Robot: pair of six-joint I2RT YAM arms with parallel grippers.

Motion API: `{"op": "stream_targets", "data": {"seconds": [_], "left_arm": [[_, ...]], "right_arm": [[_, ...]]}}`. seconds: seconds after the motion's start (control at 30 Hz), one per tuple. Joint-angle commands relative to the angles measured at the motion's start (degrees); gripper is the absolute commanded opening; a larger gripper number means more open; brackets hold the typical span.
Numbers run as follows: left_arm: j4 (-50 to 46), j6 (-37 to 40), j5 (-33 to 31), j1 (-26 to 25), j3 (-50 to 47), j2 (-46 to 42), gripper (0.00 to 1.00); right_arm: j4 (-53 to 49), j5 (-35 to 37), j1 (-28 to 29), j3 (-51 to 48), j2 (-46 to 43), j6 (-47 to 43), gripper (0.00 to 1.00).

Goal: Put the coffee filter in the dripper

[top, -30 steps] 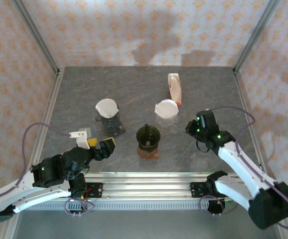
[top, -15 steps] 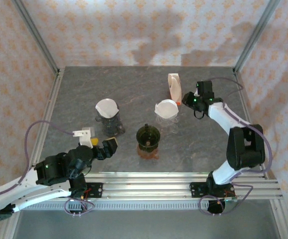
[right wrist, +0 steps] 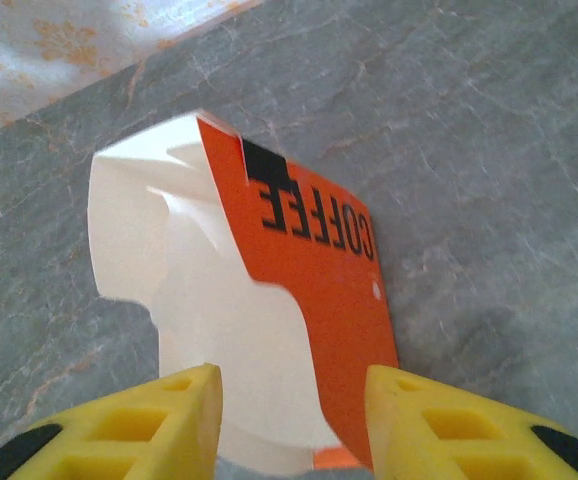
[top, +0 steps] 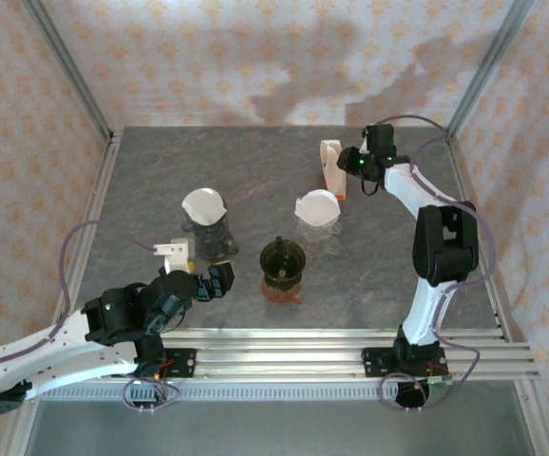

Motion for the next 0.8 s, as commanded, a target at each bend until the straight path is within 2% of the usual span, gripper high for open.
{"op": "stream_targets", "data": {"seconds": [0.0, 0.13, 0.5, 0.77], "left_arm": [[0.9, -0.7, -1.6, 0.7, 1.7, 0.4, 0.99], [1.2, -1.0, -1.6, 1.0, 1.0, -0.2, 0.99], [0.4, -1.4, -1.6, 1.6, 0.0, -2.3, 1.00], [1.2, -1.6, -1.2, 1.8, -0.7, -2.5, 1.00]], "right_arm": [[-3.7, 1.8, 0.8, 3.5, 2.6, -2.8, 0.43], [-5.5, 3.5, 1.8, 6.1, 5.4, -4.0, 0.41], [-9.5, 11.3, 3.3, 8.1, 7.4, -8.0, 0.16], [-9.4, 16.9, 3.2, 5.1, 3.6, -10.4, 0.06]]}}
